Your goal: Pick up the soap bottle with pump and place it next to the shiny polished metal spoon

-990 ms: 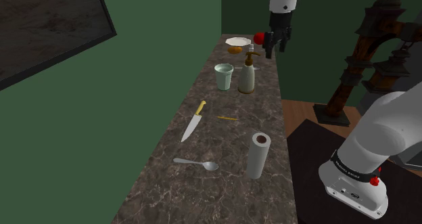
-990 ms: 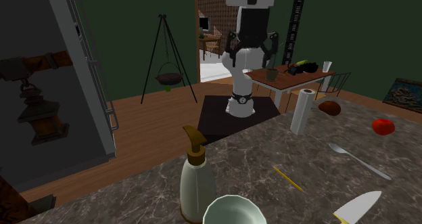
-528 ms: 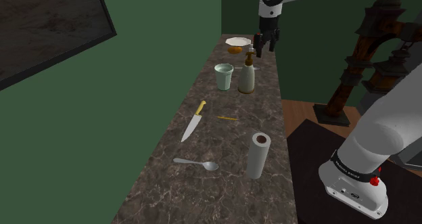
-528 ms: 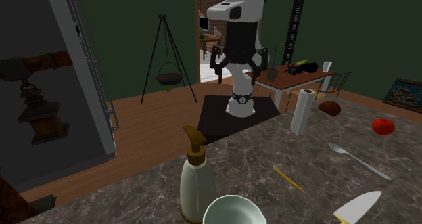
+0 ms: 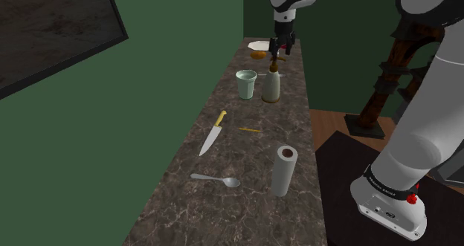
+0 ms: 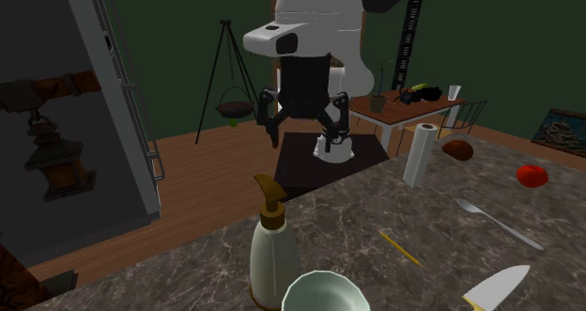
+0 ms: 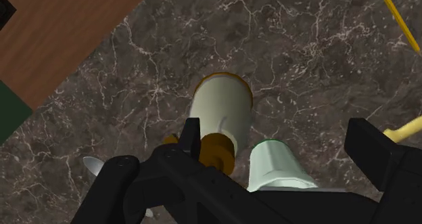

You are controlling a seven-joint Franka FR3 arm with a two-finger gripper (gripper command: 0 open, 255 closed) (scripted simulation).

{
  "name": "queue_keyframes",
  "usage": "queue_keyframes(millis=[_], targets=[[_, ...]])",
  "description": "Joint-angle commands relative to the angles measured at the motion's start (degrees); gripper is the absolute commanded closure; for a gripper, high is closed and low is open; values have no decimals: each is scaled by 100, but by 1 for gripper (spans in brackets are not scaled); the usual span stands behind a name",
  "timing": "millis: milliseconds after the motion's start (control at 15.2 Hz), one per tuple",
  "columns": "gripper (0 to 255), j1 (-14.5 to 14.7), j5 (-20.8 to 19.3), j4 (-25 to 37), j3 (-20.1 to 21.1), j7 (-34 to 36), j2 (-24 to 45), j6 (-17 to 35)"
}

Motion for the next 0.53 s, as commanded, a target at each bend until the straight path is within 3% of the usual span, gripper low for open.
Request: queue_keyframes(millis=[0,330,462], targets=[[0,-52,46,445,-29,-75,451,19],[0,-245,186,1888,-77,-272,1661,-187],[0,-247,186,1741,-74,-272,1666,-36]])
